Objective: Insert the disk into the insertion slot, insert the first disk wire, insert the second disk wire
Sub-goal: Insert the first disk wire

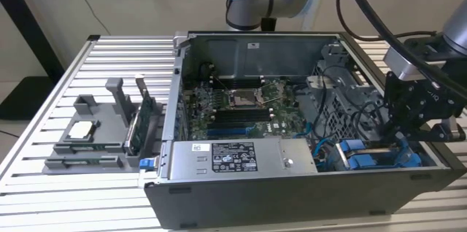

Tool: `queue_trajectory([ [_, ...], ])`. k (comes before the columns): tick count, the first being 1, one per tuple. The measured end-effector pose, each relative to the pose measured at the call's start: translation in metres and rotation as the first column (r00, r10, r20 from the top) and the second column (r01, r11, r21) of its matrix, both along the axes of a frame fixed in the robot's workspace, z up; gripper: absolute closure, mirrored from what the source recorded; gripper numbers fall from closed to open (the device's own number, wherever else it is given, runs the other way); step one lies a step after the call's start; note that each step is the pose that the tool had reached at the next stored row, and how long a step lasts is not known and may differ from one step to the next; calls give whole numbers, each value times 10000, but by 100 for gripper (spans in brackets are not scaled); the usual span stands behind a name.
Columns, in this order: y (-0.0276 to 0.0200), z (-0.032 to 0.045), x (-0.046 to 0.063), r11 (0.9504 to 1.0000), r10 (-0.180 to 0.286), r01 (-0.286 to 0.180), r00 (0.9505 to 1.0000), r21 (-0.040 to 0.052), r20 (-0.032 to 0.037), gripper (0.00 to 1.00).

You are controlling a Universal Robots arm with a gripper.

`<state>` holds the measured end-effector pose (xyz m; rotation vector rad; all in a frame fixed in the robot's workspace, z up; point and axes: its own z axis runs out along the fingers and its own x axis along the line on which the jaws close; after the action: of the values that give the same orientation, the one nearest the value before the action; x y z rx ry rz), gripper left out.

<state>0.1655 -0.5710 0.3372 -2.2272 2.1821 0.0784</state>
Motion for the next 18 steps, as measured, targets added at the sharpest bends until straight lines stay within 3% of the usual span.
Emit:
queue_trajectory([
  [13, 4, -41, 3, 9992, -398, 398, 9992, 4, -7, 80],
  [14, 4, -40, 3, 9992, -398, 398, 9992, 4, -10, 74],
  [18, 4, 40, 4, 9992, -398, 398, 9992, 4, -14, 74],
])
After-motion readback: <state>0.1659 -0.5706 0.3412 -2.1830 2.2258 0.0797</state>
